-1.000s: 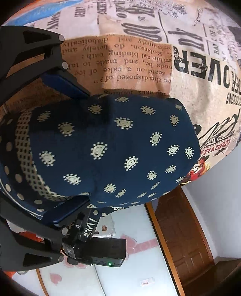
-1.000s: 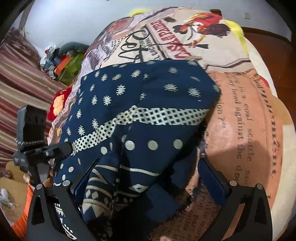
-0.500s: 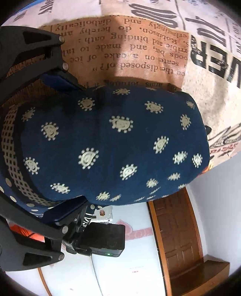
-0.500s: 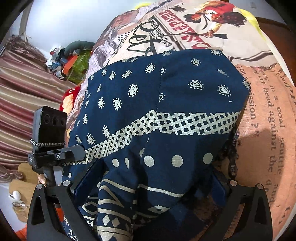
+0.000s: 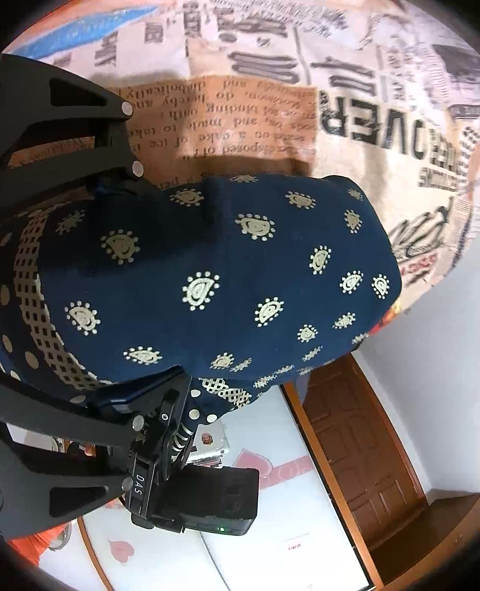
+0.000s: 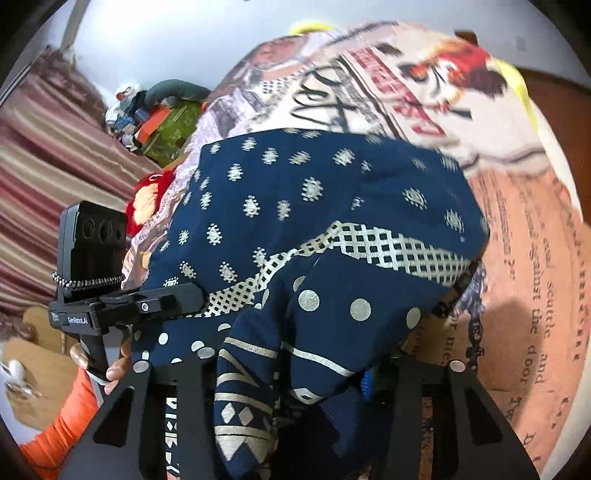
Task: Fold large clothes
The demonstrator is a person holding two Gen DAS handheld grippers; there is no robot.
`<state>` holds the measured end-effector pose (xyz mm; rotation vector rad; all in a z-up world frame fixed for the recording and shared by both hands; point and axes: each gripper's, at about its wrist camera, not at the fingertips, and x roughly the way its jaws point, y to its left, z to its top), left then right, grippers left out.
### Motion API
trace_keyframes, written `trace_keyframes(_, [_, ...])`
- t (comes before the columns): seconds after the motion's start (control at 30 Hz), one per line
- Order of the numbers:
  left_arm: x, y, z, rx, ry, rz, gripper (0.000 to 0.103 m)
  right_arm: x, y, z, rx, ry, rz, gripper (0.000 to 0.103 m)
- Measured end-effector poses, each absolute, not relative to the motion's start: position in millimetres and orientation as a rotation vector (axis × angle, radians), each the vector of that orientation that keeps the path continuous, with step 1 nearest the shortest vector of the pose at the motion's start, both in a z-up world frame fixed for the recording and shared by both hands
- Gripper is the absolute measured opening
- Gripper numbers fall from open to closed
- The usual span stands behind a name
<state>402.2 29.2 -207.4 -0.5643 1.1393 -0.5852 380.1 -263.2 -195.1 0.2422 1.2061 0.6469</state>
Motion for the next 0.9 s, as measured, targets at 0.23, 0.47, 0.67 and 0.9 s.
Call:
trace_keyframes(0.23, [379.7,61.1,-160.1,-0.509,1.047,-0.562,0.069,367.7,-226.9,-150.3,0.189,1.101,0.713,0.035])
trace_keyframes(0.47, [372.1,106.9,-163.4,-0.494,1.059,-0.475,0.068,362.1,-170.0,-123.1,0.127,1.060,0.751,0.035])
trace_keyframes(0.67, [371.3,126.9,-209.6,-0.519,1.122,-0.432,0.067,366.4,-153.7,-186.6,0.159,1.234,0.709,0.039])
trace_keyframes(0.9, [376.3,144.0,-226.8,-0.578,1.143,-0.431,0.068,374.8,-150.1,-201.3,0.107,1.272,0.673,0.074])
